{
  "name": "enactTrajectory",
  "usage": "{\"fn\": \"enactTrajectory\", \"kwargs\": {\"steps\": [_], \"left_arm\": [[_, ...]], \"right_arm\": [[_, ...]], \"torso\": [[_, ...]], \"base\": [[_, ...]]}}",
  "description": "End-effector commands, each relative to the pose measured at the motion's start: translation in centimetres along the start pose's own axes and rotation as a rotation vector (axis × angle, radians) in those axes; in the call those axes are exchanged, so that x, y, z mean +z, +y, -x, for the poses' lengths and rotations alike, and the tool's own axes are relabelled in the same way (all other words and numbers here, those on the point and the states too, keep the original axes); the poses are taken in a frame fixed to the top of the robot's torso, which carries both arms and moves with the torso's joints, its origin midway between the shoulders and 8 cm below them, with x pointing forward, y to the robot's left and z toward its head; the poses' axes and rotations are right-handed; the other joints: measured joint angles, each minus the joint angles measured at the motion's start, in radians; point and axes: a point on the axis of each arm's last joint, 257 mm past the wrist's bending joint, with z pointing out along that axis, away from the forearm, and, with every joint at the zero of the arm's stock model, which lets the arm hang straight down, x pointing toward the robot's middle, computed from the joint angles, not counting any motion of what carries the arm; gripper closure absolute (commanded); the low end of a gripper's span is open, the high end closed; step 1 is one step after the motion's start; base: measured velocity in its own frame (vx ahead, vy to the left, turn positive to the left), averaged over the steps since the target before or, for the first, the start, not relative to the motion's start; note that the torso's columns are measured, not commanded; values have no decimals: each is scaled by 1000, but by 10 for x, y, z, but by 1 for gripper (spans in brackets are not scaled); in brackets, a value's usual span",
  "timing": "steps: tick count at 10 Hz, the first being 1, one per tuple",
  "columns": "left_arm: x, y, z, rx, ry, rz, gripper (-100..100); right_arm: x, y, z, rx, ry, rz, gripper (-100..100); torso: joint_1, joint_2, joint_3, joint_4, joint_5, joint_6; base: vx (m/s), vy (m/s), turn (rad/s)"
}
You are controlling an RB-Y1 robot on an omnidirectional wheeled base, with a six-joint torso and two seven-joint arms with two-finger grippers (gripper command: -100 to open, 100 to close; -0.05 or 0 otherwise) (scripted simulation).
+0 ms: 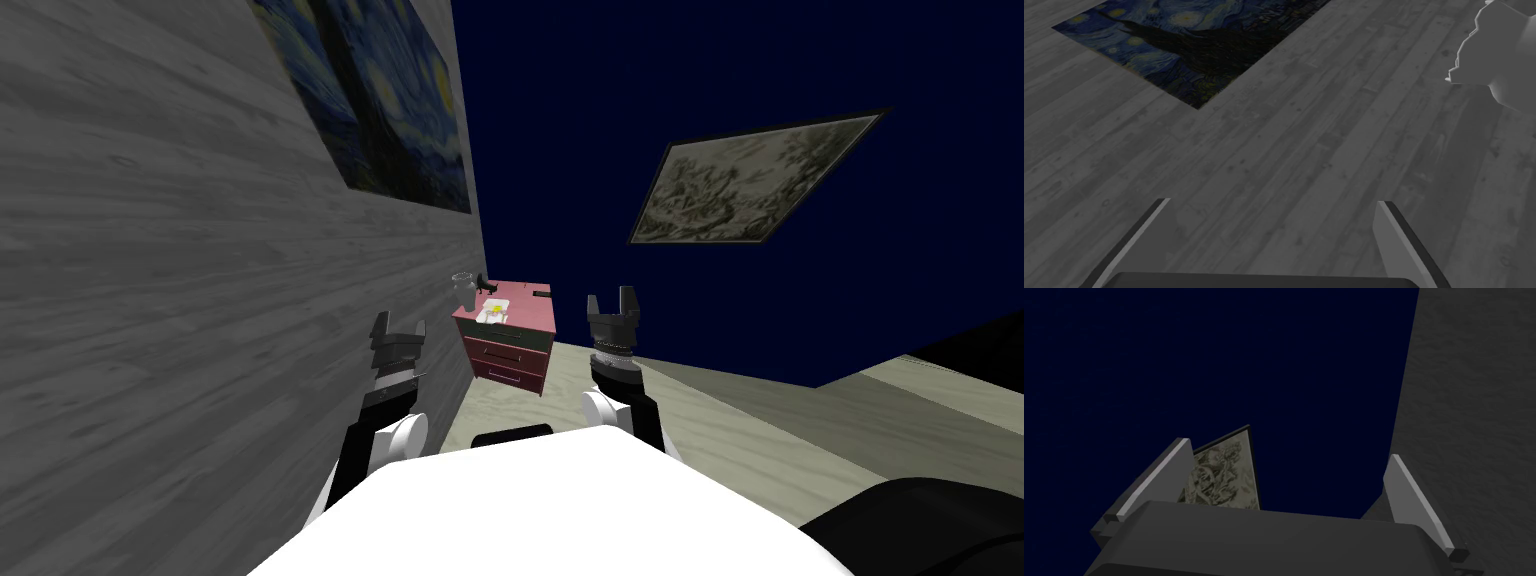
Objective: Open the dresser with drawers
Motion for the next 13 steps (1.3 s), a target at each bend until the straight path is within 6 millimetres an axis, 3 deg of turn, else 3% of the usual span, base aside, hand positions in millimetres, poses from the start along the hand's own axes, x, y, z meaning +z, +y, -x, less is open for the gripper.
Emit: {"fn": "enactTrajectory", "kwargs": {"steps": [1, 9, 10, 13], "left_arm": [[0, 0, 0, 0, 0, 0, 0], [0, 0, 0, 0, 0, 0, 0], [0, 4, -3, 14, 25, 12, -100], [0, 18, -9, 45, 81, 53, -100]], "right_arm": [[0, 0, 0, 0, 0, 0, 0], [0, 0, 0, 0, 0, 0, 0], [0, 0, 0, 0, 0, 0, 0], [0, 0, 0, 0, 0, 0, 0]], "torso": [[0, 40, -82, 41, 0, 0], [0, 618, -1234, 617, 0, 0], [0, 691, -1382, 691, 0, 0], [1, 736, -1475, 737, 0, 0]], "base": [[0, 0, 0], [0, 0, 0], [12, 3, -15], [17, 14, -28]]}}
